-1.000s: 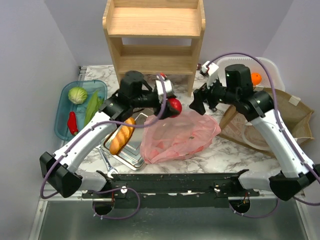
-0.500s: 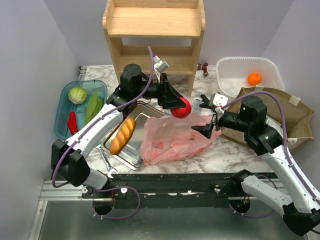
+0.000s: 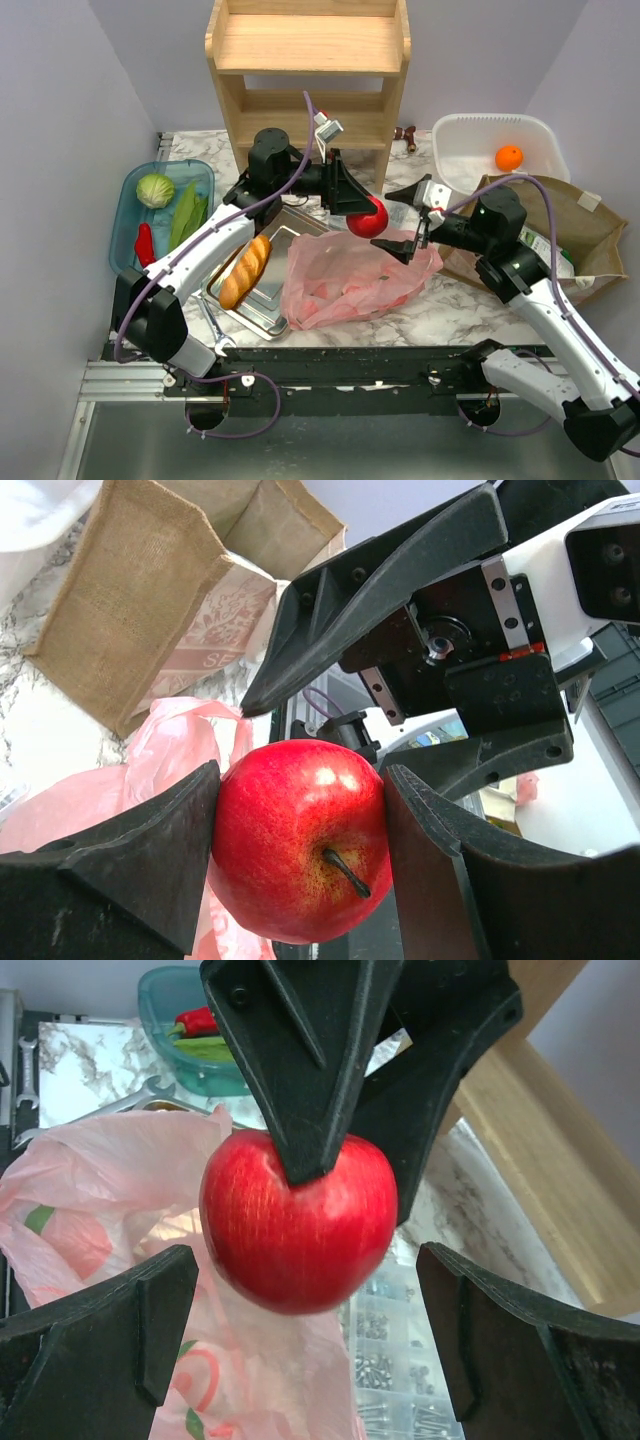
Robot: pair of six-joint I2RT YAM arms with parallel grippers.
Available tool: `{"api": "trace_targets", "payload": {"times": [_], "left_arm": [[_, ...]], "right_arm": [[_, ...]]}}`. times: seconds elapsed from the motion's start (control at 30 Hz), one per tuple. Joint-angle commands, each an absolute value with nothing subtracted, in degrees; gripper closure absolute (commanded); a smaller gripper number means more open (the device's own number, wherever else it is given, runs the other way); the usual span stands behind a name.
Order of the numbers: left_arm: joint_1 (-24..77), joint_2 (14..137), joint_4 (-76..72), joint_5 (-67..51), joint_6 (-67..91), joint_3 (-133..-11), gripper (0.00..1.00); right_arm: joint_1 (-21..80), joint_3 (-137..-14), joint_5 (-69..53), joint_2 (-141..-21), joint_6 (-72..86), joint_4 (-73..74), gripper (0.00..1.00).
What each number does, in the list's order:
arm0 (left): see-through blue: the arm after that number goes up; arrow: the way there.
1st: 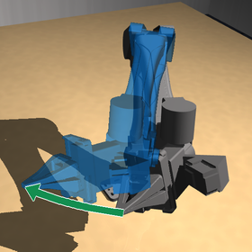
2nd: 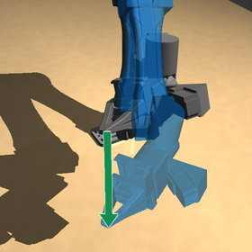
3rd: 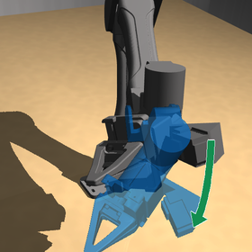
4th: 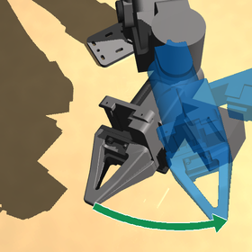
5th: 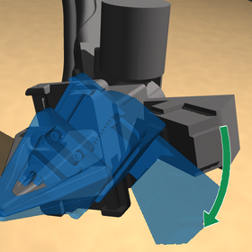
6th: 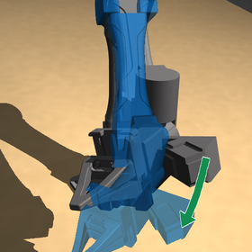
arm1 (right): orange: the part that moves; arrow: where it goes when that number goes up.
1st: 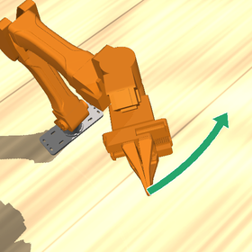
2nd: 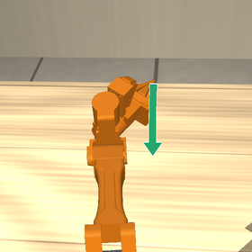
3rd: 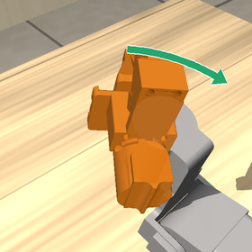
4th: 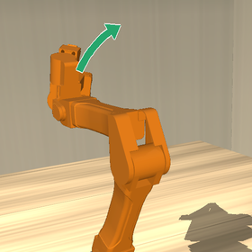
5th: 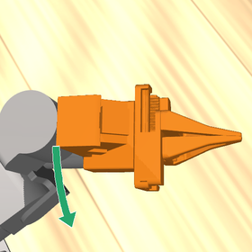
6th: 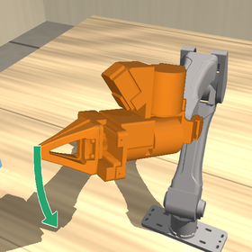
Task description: Untie the knot of the grocery bags and take out the mixed food
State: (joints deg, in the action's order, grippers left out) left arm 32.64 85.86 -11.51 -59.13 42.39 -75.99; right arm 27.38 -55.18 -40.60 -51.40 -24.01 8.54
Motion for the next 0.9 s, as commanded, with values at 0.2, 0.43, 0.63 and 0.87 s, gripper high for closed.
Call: {"api": "trace_targets", "payload": {"times": [0.2, 0.43, 0.63, 0.87], "left_arm": [[34.62, 89.01, -17.34, -60.55, 46.48, -77.33, 0.81], [34.26, 88.35, -14.91, -61.24, 44.77, -77.82, 0.5], [29.31, 85.44, 6.25, -59.73, 28.92, -83.78, 0.05], [22.78, 78.38, 23.48, -47.9, 2.97, -88.07, 0.01]], "right_arm": [[28.8, -58.08, -42.29, -55.76, -22.29, 6.7, 0.0], [28.83, -60.0, -32.85, -56.72, -21.18, 7.87, 0.41], [26.84, -68.37, -22.56, -60.5, -19.6, 15.02, 0.53], [5.88, -78.61, -23.85, -69.0, -14.81, 17.65, 0.53]]}}
